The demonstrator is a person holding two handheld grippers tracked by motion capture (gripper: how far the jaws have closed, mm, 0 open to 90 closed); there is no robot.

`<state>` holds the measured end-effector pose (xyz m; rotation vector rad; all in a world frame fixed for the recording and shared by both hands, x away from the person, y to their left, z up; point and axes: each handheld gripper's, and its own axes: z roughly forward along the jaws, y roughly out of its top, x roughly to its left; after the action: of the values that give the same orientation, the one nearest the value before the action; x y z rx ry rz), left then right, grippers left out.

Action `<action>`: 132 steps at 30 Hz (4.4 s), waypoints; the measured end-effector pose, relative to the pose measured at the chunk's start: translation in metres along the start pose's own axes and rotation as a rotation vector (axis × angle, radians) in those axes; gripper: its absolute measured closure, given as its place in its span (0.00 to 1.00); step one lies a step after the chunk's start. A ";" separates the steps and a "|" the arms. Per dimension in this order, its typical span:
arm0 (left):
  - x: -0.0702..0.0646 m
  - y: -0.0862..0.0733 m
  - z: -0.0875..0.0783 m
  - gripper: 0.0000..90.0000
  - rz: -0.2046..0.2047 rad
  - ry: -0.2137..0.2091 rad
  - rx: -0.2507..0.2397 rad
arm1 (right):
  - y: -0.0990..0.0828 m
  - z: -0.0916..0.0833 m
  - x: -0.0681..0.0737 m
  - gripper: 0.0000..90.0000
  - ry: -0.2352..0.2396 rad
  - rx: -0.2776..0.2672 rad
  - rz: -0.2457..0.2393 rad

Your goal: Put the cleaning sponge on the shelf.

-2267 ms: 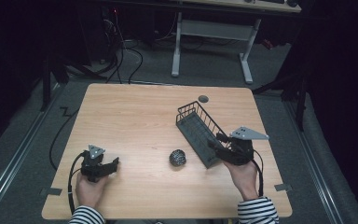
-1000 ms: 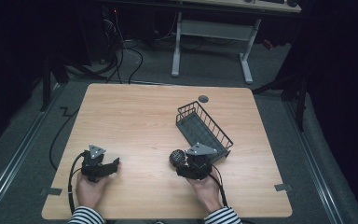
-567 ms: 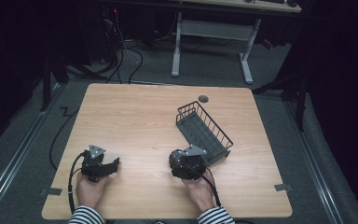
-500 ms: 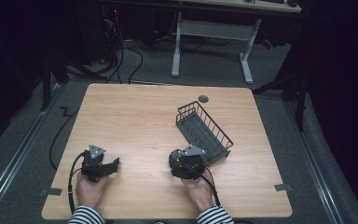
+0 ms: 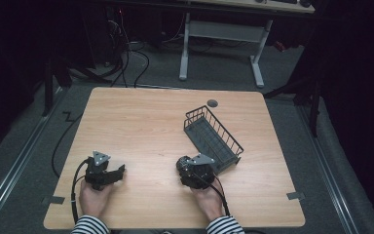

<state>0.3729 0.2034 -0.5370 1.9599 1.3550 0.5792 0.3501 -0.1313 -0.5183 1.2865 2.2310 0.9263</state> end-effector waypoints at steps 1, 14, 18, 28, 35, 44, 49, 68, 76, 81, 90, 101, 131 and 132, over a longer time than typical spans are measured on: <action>0.000 0.000 0.000 0.28 0.000 0.000 0.000 | 0.000 0.000 -0.001 0.50 0.003 0.003 0.001; 0.000 0.000 0.000 0.28 0.001 -0.001 0.001 | 0.002 -0.007 0.000 0.74 0.005 0.042 -0.099; 0.000 0.000 0.000 0.28 0.001 0.000 0.001 | 0.001 -0.007 0.000 0.77 0.016 0.036 -0.108; 0.000 0.000 0.000 0.28 0.000 0.000 0.001 | 0.000 -0.011 0.002 0.80 0.043 0.015 -0.103; 0.000 0.000 0.000 0.28 0.001 0.000 0.001 | 0.001 -0.019 0.003 0.80 0.071 -0.014 -0.091; 0.000 0.000 0.000 0.28 0.000 0.000 0.001 | 0.008 -0.041 -0.002 0.80 0.116 -0.056 -0.091; 0.000 0.000 0.000 0.28 0.000 0.001 0.001 | 0.014 -0.057 -0.006 0.80 0.137 -0.086 -0.088; 0.000 0.000 0.000 0.28 0.000 0.000 0.001 | 0.043 -0.112 -0.053 0.80 0.133 -0.152 -0.058; 0.000 0.000 0.000 0.28 0.000 0.000 0.001 | 0.053 -0.119 -0.087 0.80 0.065 -0.157 -0.017; 0.000 0.000 0.000 0.28 0.000 -0.005 -0.001 | 0.055 -0.117 -0.107 0.80 0.028 -0.142 0.028; 0.000 0.000 0.000 0.29 0.000 0.000 0.001 | 0.054 -0.100 -0.127 0.80 -0.004 -0.057 0.042; 0.000 0.000 0.000 0.29 -0.002 0.002 0.000 | 0.061 -0.078 -0.128 0.78 0.008 0.036 0.002; 0.000 0.000 0.000 0.29 -0.002 0.002 0.001 | 0.053 -0.093 -0.139 0.49 0.019 -0.075 0.087; 0.000 0.000 0.000 0.29 -0.001 0.003 0.001 | 0.052 -0.095 -0.141 0.50 0.028 -0.083 0.096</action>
<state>0.3730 0.2031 -0.5369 1.9597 1.3583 0.5808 0.3915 -0.2682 -0.4124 1.3606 2.1436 1.0661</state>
